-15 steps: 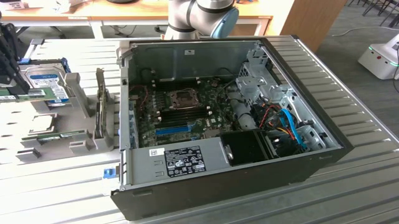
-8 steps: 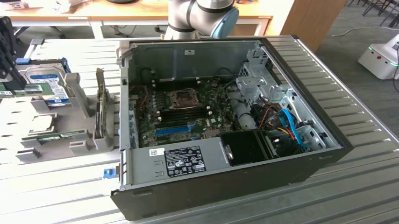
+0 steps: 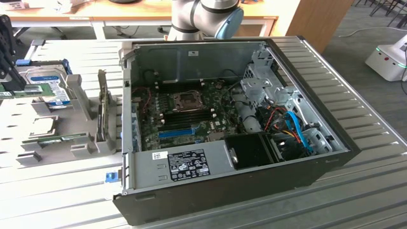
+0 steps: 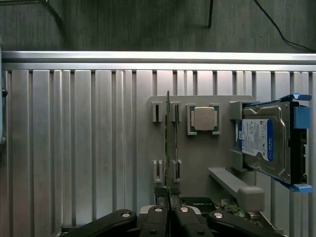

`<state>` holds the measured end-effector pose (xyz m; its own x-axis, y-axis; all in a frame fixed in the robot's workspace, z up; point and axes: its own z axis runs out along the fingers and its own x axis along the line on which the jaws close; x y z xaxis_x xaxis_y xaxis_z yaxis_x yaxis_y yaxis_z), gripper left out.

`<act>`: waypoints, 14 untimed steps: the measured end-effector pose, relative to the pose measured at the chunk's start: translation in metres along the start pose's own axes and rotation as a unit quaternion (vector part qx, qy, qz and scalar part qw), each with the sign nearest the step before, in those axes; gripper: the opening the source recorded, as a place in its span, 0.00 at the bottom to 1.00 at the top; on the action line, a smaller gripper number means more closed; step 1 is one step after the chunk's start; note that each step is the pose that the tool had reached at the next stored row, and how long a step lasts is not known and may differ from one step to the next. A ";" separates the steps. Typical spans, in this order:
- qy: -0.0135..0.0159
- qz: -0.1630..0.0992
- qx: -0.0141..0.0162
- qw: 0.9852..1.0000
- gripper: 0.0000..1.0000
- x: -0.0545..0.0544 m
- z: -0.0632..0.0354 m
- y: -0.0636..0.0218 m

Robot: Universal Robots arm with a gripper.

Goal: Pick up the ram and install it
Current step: 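Pick up the ram and move it above insertion slot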

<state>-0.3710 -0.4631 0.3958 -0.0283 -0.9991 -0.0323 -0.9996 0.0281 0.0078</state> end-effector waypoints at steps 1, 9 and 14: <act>0.000 0.000 0.000 1.000 0.12 0.000 0.0000 0.0000; 0.000 0.000 0.000 1.000 0.12 0.000 -0.0001 -0.0149; 0.000 0.000 0.000 1.000 0.12 -0.001 -0.0002 -0.0285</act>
<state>-0.3424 -0.4631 0.3957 -0.0282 -0.9991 -0.0323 -0.9996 0.0280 0.0082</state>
